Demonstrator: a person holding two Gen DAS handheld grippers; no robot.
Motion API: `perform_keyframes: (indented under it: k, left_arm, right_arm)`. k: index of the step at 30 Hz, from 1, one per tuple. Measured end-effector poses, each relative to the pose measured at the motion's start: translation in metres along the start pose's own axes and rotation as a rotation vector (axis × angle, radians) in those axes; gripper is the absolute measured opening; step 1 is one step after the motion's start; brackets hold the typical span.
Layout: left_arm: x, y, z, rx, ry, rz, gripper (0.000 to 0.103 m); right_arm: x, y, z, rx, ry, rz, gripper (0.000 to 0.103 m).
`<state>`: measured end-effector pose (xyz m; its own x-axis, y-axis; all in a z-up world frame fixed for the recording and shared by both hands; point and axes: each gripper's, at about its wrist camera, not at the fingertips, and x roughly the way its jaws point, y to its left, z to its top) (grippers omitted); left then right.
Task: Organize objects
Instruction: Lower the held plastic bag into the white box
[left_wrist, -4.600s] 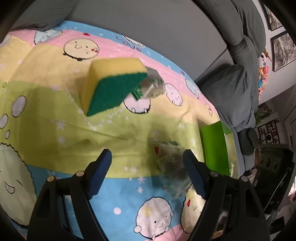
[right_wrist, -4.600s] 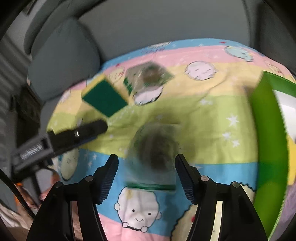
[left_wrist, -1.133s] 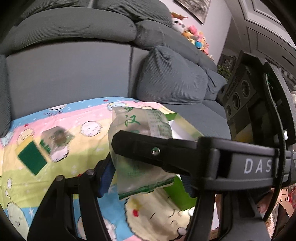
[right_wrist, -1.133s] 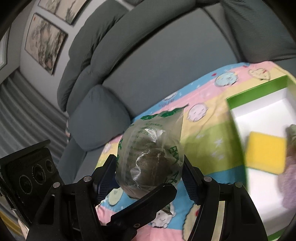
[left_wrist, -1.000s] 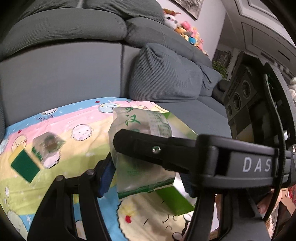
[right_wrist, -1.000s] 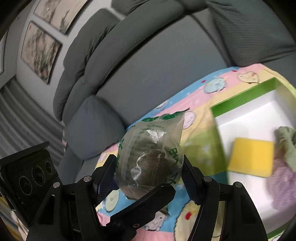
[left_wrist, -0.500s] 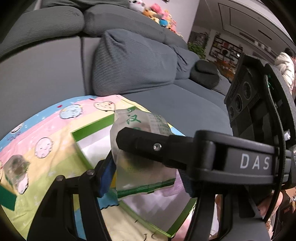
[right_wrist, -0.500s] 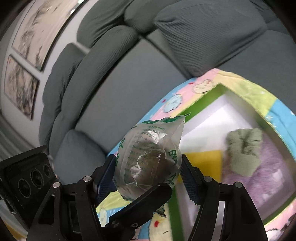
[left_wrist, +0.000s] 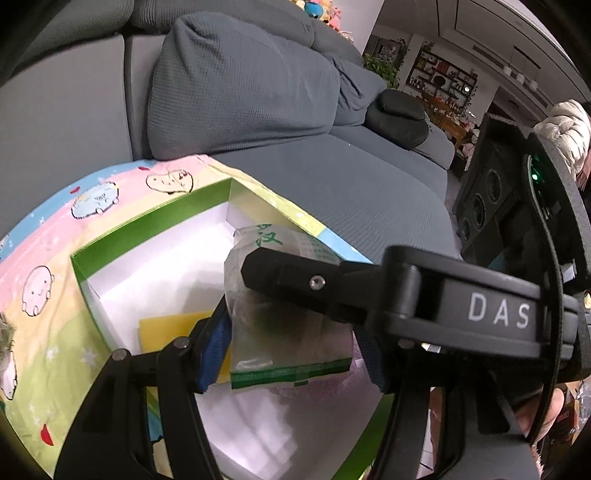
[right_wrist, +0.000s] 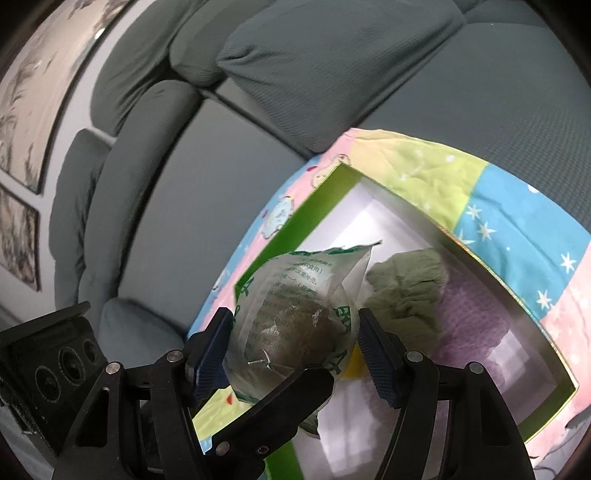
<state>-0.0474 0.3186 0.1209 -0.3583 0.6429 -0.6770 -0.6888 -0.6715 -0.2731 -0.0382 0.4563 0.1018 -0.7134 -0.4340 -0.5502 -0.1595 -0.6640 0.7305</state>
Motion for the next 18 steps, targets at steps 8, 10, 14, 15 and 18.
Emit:
perform_keyframes:
  k: [8, 10, 14, 15, 18]
  left_arm:
    - [0.017, 0.013, -0.001, -0.062, 0.051, 0.012, 0.062]
    - [0.020, 0.017, -0.003, -0.081, 0.060, 0.008, 0.062]
    - [0.024, 0.020, -0.005, -0.108, 0.076, 0.003, 0.062]
    - [0.025, 0.020, -0.006, -0.109, 0.080, 0.005, 0.062]
    - [0.026, 0.021, -0.008, -0.111, 0.087, 0.011, 0.062]
  right_arm:
    - [0.015, -0.016, 0.006, 0.030, 0.015, -0.087, 0.071]
    - [0.017, -0.019, 0.007, 0.038, 0.022, -0.109, 0.071]
    - [0.023, -0.025, 0.008, 0.053, 0.039, -0.126, 0.071]
    - [0.023, -0.025, 0.008, 0.052, 0.040, -0.134, 0.070]
    - [0.024, -0.025, 0.008, 0.050, 0.035, -0.159, 0.070]
